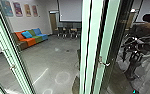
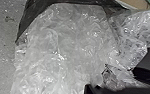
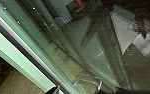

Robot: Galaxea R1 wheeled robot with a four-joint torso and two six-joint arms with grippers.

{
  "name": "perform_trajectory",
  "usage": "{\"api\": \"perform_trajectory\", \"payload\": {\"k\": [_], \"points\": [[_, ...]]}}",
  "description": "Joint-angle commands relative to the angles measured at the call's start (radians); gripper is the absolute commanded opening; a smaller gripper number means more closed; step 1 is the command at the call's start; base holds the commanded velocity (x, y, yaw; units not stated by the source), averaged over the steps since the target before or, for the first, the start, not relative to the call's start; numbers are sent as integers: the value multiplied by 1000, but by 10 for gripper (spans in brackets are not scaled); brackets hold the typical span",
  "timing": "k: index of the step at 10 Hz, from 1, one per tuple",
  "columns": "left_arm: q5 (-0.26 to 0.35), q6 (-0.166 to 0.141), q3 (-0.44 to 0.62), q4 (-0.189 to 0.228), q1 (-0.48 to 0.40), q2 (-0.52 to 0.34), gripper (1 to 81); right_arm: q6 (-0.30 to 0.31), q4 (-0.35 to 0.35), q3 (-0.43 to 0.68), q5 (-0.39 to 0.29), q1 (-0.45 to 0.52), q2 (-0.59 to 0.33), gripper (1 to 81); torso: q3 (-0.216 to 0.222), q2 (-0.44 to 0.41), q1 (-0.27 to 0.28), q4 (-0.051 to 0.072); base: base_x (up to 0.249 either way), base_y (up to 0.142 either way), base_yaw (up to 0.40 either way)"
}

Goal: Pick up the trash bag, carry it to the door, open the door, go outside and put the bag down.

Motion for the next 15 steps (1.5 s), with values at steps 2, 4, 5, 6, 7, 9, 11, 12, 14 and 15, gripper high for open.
{"api": "perform_trajectory", "payload": {"k": [2, 4, 5, 6, 7, 9, 11, 12, 14, 15], "points": [[60, 1, 0, -11, -48, -2, 10, -24, -96, -43, -16, 185, -63, 811, 0, 0, 0, -55, 0, 0, 0], [60, 1, -1, -10, -48, -2, 10, -26, -95, -35, -16, 185, -86, 811, 0, 0, 0, -88, 0, 0, 0], [60, 1, 0, -10, -48, -2, 10, -26, -95, -29, -16, 183, -93, 811, 0, 0, 0, -69, 0, 0, 0], [60, 1, 0, -10, -48, -2, 10, -26, -96, -29, -16, 183, -97, 811, 0, 0, 0, -80, 0, 0, 0], [60, 1, 0, -10, -48, -2, 10, -32, -96, -30, -16, 188, -101, 811, 0, 0, 0, -80, 0, 0, 0], [60, 1, 0, -10, -48, 0, 10, -99, -101, -56, -11, 199, -103, 811, 0, 0, 0, -80, 0, 0, 0], [60, 1, 0, -10, -48, 1, 10, -180, -99, -130, -10, 226, -81, 811, 0, 0, 0, -80, 0, 0, 0], [60, 1, 0, -11, -48, 3, 10, -209, -96, -157, -10, 242, -74, 811, 0, 0, 0, -104, 0, 0, 0], [60, 1, 0, -16, -48, 4, 10, -239, -93, -181, -11, 248, -80, 811, 0, 0, 0, -136, 0, 0, 0], [60, 1, 0, -18, -48, 6, 10, -242, -93, -182, -11, 245, -87, 811, 0, 0, 0, -203, 0, 0, 0]]}}
